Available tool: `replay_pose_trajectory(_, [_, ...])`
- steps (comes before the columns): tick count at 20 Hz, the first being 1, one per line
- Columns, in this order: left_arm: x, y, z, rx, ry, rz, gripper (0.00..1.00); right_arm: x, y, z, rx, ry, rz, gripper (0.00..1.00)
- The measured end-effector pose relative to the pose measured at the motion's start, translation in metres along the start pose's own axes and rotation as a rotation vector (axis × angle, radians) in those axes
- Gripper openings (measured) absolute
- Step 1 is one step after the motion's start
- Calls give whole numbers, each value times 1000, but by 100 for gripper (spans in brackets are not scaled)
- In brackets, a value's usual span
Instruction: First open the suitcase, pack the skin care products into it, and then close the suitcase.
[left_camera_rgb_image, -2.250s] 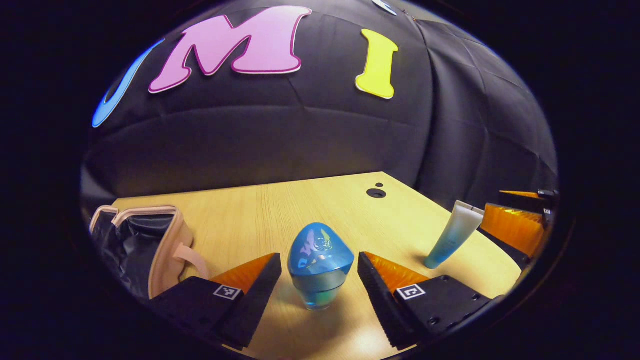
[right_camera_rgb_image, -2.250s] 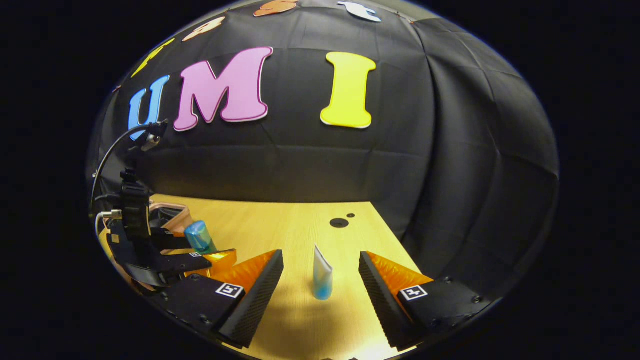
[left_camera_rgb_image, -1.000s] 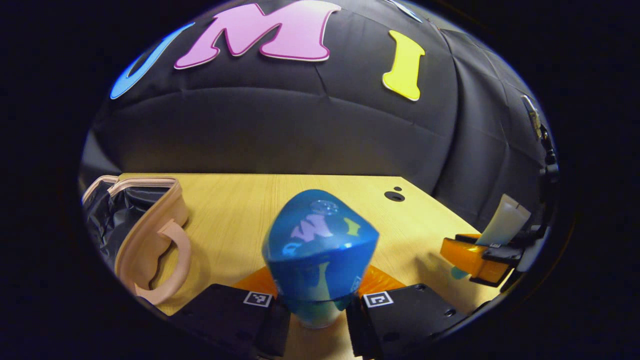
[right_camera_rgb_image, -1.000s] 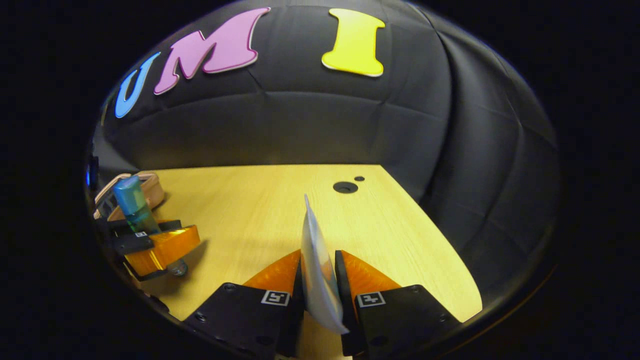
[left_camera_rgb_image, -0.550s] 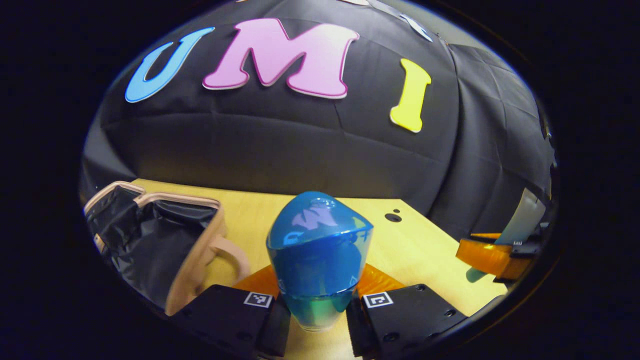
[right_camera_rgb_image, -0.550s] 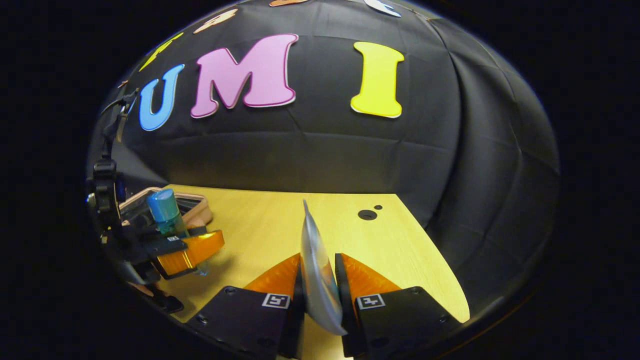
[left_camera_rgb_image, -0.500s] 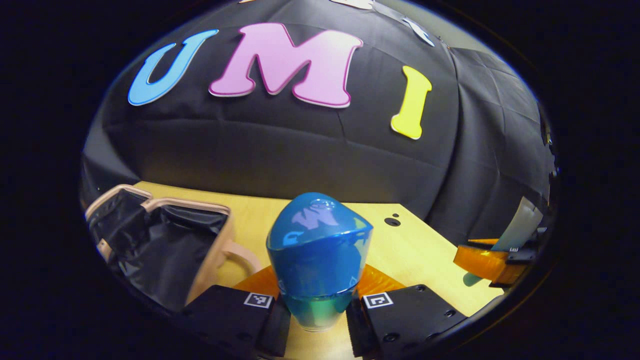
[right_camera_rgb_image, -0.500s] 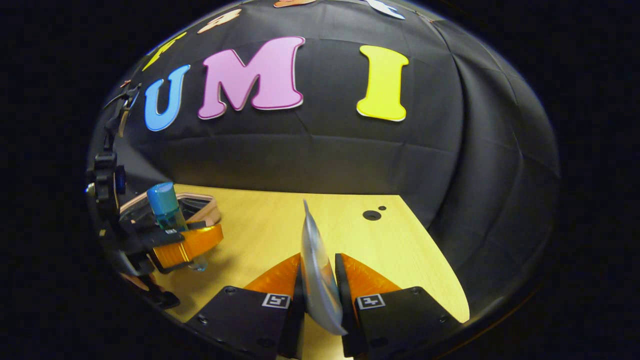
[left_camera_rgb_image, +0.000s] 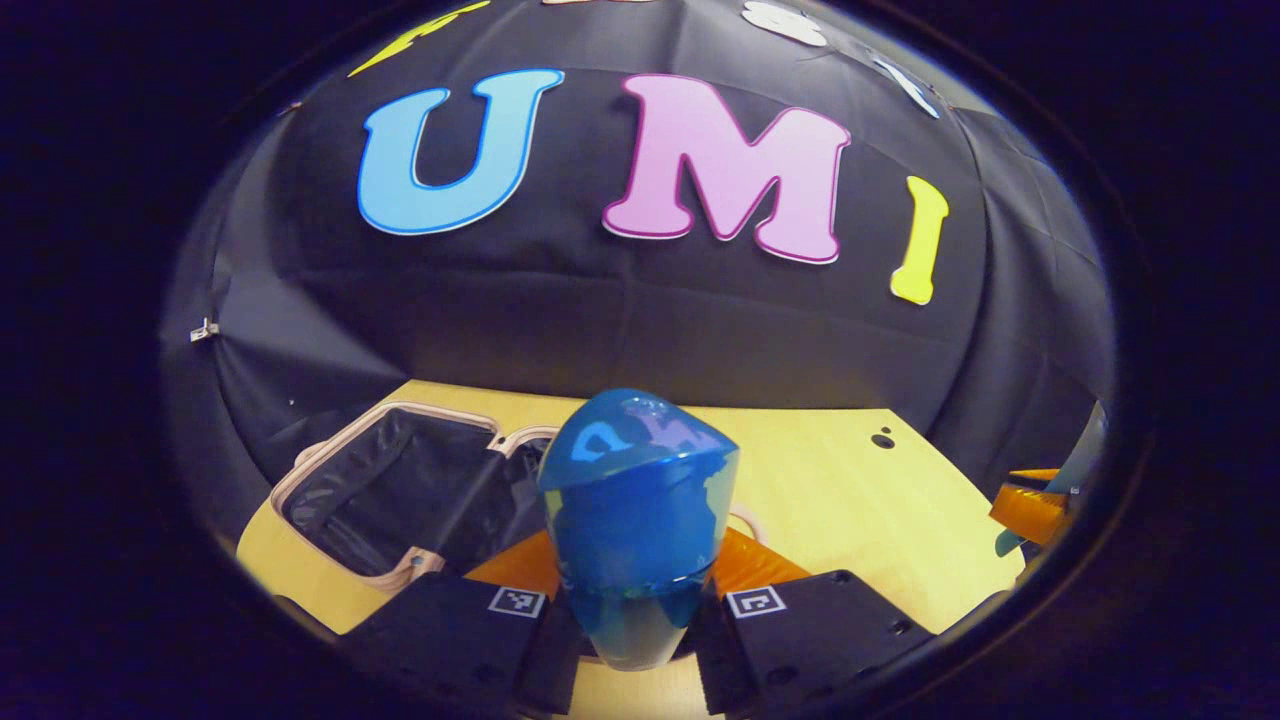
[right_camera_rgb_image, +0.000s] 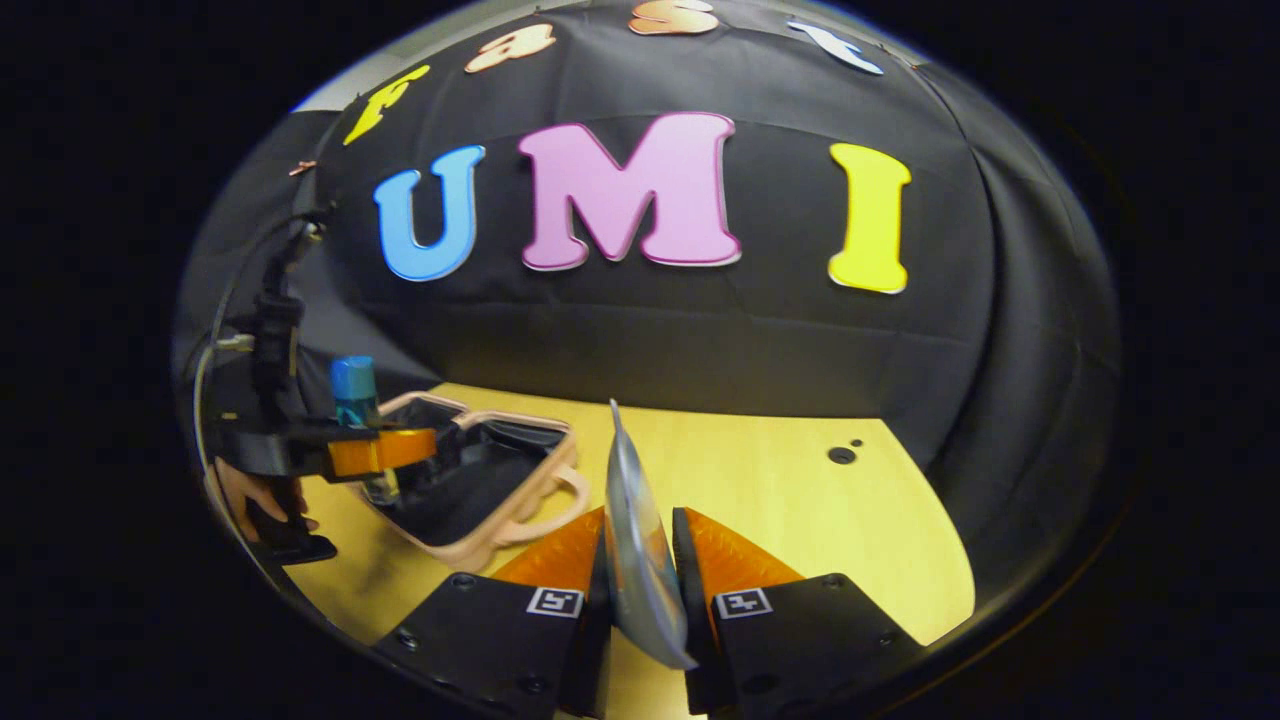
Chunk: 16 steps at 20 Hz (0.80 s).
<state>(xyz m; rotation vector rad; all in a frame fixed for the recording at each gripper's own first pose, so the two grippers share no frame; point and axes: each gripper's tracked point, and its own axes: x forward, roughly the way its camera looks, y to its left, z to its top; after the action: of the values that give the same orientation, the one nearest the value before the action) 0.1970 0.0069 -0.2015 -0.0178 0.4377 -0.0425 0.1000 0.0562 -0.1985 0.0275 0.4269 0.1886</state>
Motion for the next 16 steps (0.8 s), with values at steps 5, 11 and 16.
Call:
replay_pose_trajectory(5, [38,60,-27,30,153,27,48,41,95,10,-30,-10,161,33])
replay_pose_trajectory(11, [94,64,-73,1,363,-6,54,85,141,12,-19,6,217,33])
replay_pose_trajectory(16, [128,63,-86,45,513,34,50,89,116,-2,16,70,157,33])
